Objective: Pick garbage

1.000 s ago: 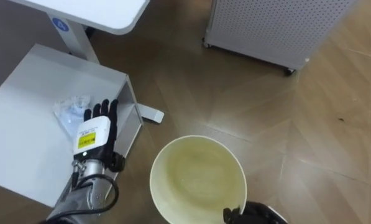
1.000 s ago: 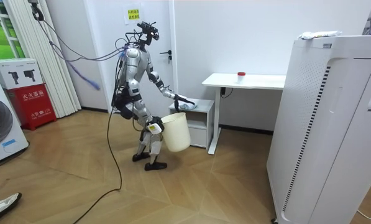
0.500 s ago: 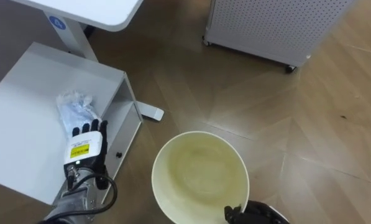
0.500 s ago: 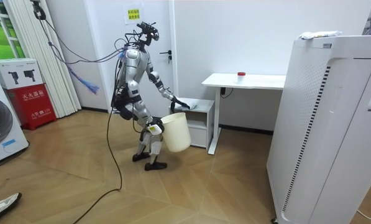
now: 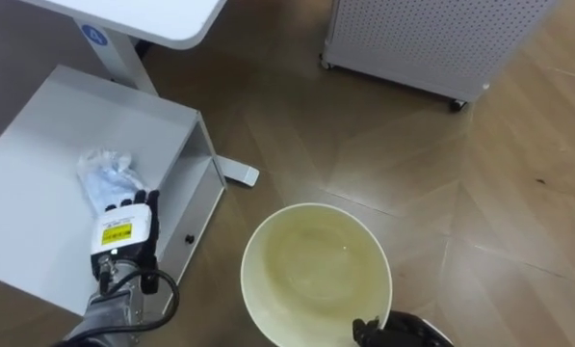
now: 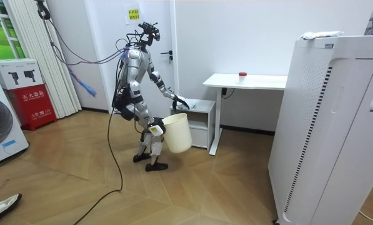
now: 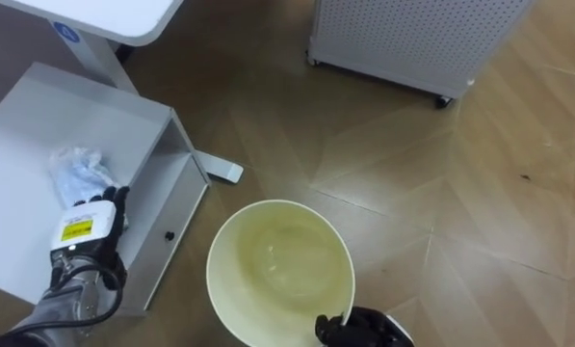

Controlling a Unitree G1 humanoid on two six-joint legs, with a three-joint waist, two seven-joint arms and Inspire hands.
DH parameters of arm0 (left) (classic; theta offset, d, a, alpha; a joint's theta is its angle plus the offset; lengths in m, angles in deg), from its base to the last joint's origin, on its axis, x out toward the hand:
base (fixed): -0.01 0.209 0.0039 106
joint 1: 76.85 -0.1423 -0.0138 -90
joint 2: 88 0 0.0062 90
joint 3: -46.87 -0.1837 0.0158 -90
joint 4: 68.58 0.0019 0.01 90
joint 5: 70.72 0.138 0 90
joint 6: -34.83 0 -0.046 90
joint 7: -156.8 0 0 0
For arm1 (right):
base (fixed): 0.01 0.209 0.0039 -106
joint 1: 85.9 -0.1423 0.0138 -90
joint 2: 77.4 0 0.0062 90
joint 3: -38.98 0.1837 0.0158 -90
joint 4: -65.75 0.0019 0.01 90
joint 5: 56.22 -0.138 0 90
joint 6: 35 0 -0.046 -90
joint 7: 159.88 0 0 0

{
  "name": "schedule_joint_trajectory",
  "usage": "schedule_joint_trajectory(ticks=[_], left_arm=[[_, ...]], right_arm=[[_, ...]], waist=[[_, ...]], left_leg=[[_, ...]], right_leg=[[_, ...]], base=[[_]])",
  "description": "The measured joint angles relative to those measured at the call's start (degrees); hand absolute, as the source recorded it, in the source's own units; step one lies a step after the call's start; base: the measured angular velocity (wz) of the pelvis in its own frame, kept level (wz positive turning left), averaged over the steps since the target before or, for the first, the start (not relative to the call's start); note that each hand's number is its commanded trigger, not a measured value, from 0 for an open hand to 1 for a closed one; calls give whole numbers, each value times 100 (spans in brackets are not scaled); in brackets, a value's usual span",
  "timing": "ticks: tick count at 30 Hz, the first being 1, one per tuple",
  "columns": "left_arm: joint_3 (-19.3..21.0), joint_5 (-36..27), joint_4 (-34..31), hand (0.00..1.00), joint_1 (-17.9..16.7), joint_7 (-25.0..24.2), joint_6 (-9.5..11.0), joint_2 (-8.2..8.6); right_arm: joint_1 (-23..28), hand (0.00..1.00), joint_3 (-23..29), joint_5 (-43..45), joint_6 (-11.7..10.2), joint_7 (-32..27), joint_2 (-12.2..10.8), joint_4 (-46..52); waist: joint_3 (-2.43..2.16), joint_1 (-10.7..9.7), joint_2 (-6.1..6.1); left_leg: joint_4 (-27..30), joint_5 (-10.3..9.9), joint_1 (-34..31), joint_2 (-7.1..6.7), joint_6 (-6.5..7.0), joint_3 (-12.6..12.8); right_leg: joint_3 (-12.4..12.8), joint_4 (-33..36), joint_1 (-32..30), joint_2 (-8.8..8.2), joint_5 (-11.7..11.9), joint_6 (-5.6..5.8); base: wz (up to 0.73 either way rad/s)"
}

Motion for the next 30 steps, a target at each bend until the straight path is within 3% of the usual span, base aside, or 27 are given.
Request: schedule_joint_trajectory(ticks=[5,10,20,23,27,30], left_arm=[[32,-7,6,100,69,55,-13,-104],[28,-8,8,100,68,-19,-12,-105],[-20,-19,10,100,-132,-30,82,-90],[-25,-160,10,100,-211,-43,172,-77],[-10,-997,1,100,-211,-44,418,-32],[34,-1266,-48,100,-214,-43,624,160]], right_arm=[[0,100,-21,-23,3,-40,-7,10],[2,100,-105,-71,16,-91,-22,1],[-21,100,-142,-43,25,-187,-89,-99],[-32,100,-152,-47,-15,-189,-103,-226],[-129,100,-201,-37,-127,-237,-200,-509],[-186,100,-209,166,-248,-271,-271,-727]], waist=[[-4,34,-4],[-3,48,-2],[1,100,-2],[2,156,-5],[13,177,-28],[15,212,-36]], left_leg=[[-13,5,-4,-2,1,-10],[-29,14,-17,-2,2,-144],[-306,72,300,-37,25,-92],[-442,114,401,-68,12,-99],[-569,145,542,-98,5,-104],[-726,194,684,-135,15,-127]], right_leg=[[-41,-33,31,-8,0,0],[-159,-136,113,-13,4,1],[-278,-374,411,-90,16,21],[-278,-478,503,-91,30,34],[-293,-561,638,-105,29,43],[-327,-706,806,-121,37,68]], base=[[2],[7],[0],[4],[3],[10]])
